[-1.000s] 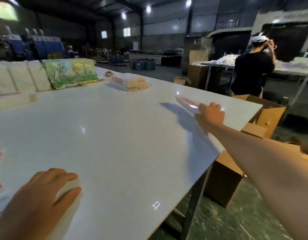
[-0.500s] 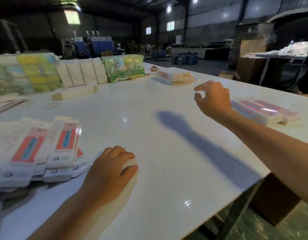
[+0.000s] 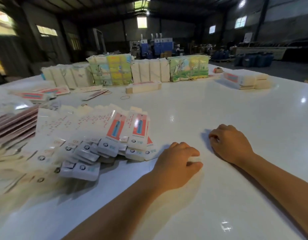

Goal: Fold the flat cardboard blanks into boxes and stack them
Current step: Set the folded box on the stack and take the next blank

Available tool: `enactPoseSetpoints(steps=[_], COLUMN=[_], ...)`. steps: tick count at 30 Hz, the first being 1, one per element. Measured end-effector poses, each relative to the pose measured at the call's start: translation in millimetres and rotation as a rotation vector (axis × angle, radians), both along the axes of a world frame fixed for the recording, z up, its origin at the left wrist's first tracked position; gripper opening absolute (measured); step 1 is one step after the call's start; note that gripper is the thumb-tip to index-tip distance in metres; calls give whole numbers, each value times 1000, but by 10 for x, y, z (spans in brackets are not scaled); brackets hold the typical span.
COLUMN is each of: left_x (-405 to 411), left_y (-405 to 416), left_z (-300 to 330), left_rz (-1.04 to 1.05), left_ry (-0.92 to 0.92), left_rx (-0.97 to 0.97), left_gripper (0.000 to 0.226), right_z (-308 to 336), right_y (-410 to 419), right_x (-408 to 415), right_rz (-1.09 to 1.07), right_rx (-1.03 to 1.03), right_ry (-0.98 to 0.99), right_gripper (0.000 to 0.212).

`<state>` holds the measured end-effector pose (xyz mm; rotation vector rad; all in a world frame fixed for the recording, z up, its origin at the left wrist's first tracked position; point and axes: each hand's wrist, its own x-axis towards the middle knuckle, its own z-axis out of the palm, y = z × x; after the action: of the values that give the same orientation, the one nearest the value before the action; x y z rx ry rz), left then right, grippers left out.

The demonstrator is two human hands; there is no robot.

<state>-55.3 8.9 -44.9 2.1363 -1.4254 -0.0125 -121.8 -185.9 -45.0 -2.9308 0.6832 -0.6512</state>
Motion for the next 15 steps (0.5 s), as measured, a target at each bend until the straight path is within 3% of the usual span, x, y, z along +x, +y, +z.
enactPoseSetpoints(steps=[3,5,8,11,15], left_x=[300,659,1130,1294,1421], left_y=[15,49,198,265,127], left_z=[291,525,699,588,524], left_rz=[213,461,760,849,831], left_ry=[265,142,-146,-195,-23], left_rx=[-97,-5,347,618,588], left_gripper=[34,40,63,85,76], right_z=[12,28,33,45,61], right_y=[11,17,36,35,38], right_x=[0,-1,-8,-6,-7], right_rz=[17,25,27,28,35], right_rx=[19,40,55,56,61], right_ry=[-24,-43,-30,-32,-41], right_gripper=[22,22,22,22,24])
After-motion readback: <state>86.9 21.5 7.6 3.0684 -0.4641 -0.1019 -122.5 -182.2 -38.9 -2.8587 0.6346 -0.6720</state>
